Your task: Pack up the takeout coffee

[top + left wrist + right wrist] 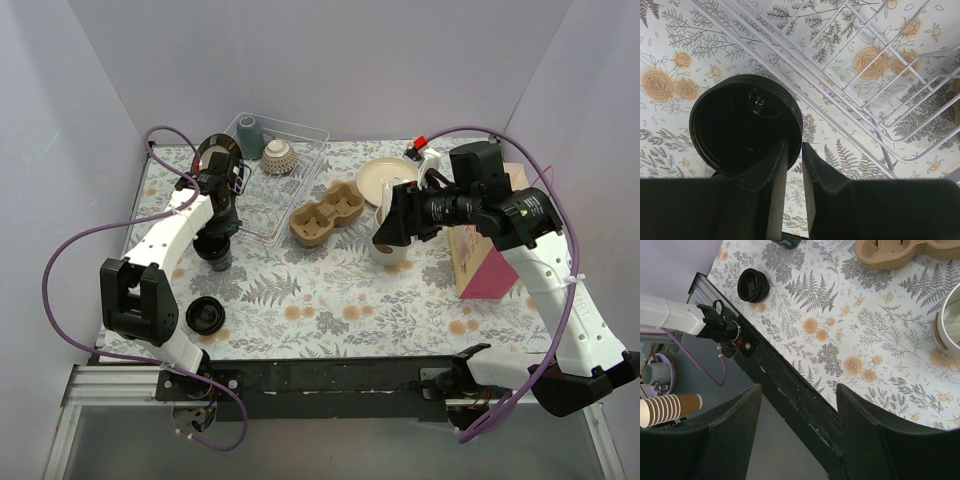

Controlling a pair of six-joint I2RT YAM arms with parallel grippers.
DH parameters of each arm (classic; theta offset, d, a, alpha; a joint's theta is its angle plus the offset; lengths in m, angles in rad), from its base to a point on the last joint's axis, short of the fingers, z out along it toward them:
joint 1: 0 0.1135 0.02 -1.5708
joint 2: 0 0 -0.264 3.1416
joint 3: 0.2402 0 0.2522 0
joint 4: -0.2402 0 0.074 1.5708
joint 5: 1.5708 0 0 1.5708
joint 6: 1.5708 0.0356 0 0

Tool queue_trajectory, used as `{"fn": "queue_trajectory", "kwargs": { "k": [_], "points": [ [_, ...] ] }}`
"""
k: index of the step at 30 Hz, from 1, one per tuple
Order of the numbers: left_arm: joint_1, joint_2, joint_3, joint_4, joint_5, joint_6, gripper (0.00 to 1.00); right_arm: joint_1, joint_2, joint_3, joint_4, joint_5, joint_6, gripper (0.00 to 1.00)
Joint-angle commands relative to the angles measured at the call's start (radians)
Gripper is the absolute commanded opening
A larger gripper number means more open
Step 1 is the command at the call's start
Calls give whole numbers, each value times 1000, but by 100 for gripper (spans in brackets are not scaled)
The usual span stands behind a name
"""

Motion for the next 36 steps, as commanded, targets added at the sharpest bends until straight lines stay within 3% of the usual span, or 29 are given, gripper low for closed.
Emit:
{"fn": "queue_trajectory", "kwargs": {
  "k": [1,36],
  "points": [
    [5,2,-4,7,-4,8,17,-2,-9,17,-1,-6,-2,69],
    [5,20,32,-16,-25,8,13,-2,-9,11,-4,-2,-8,70]
  ]
}}
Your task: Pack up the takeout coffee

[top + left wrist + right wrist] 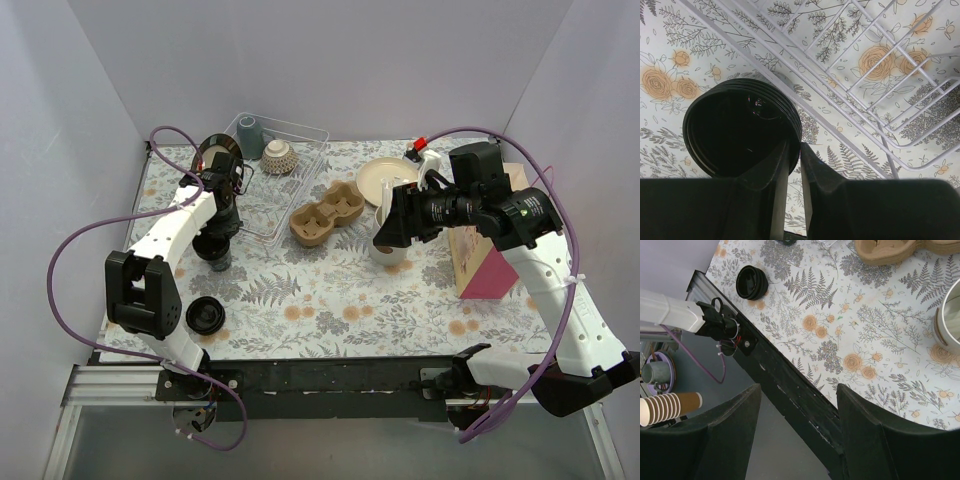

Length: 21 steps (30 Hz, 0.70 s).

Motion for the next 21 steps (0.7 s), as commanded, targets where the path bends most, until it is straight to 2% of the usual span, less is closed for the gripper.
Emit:
{"fn": "queue_trajectory", "kwargs": {
  "k": [1,9,13,15,18,21],
  "points": [
    [5,-23,15,-1,-20,5,13,-2,-10,11,11,-3,-5,70],
    [5,-23,41,-9,-26,5,9,-2,-8,8,14,-6,-5,70],
    [5,-23,41,-12,-29,4,14,-2,-2,12,12,-6,-3,70],
    [5,-24,38,-10,-27,4,11,-2,-2,14,12,-8,-6,70],
    [5,-26,32,-9,-26,4,0,-2,2,19,8,-9,-5,70],
    [5,-27,28,-7,-26,4,0,-2,2,22,8,-9,-6,70]
  ]
}}
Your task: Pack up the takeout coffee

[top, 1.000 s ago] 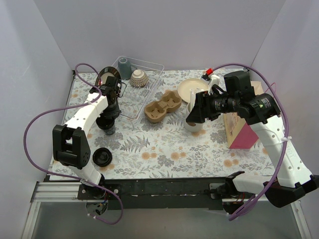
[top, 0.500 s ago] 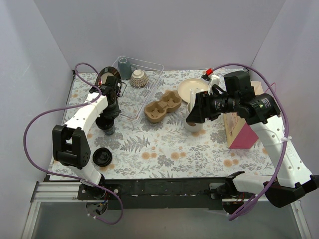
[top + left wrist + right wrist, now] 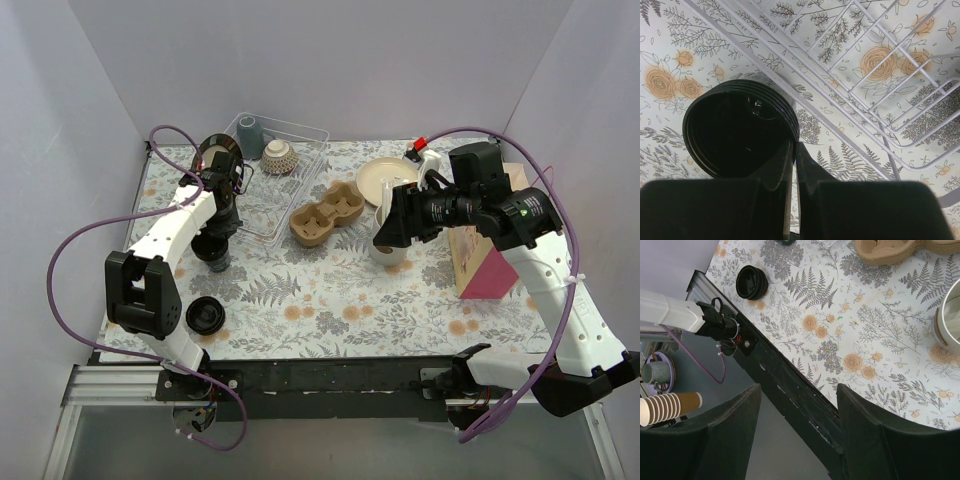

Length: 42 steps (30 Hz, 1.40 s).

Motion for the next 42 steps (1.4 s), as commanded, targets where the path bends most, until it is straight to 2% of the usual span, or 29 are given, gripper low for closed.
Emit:
{"fn": "queue_trajectory", "kwargs": {
  "k": [1,12,20,25,34,42],
  "points": [
    [5,-26,21,-1,-20,3,0,-2,2,22,8,-9,-5,70],
    [2,-3,141,-109,-113,-48,0,-2,14,35,-5,-18,-8,70],
    [2,-1,92,-124,-155,-40,0,-4,21,40,-5,-26,1,70],
    [-10,16,219,-176,-158,-51,0,-2,15,31,-6,-26,4,70],
    [-59,62,276,-238,-227,-66,0,-1,60,106,-51,-32,0,70],
    [-96,68,420,-327,-225,-100,0,-2,84,137,-52,-50,17,70]
  ]
}}
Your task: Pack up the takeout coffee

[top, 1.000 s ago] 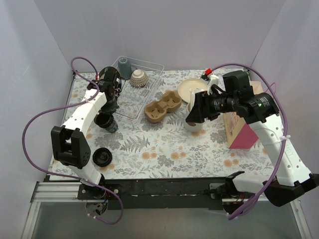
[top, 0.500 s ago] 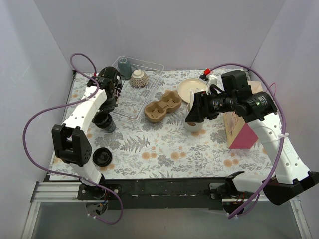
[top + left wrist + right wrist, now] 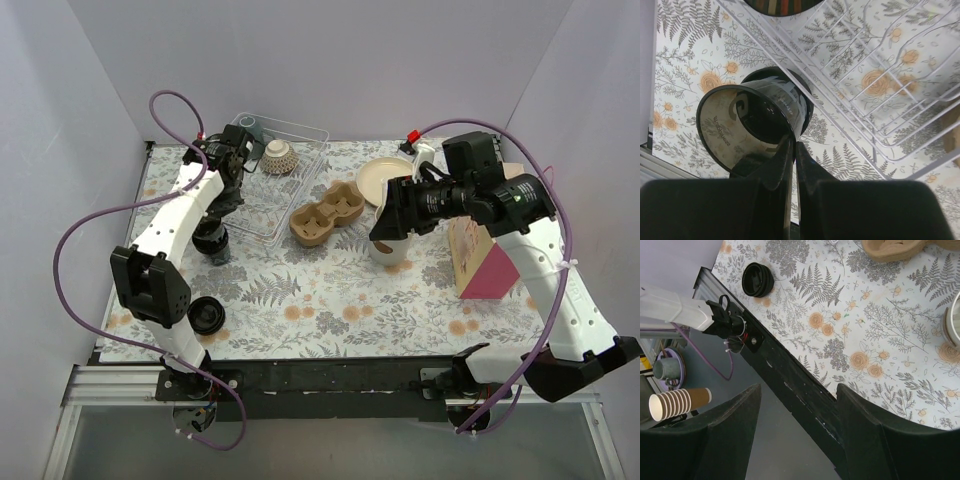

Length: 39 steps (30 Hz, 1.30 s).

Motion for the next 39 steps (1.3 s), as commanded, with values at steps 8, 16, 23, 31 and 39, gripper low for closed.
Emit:
{"fn": "queue_trajectory", "kwargs": {
  "k": [8,16,23,31,39],
  "points": [
    [-28,-72,219,-71,-31,-2,0,-2,35,73,-4,-33,34,70],
    [-27,-94,374,-71,33,12,0,-2,46,96,-3,-39,60,70],
    [-117,-124,324,-8,224,31,0,-2,32,115,27,28,109,71],
    [-416,-58,226,-25,165,-91,0,-5,12,95,66,77,155,72],
    [-573,26,105,-29,79,-178,0,-11,-43,87,80,191,179,73]
  ]
}}
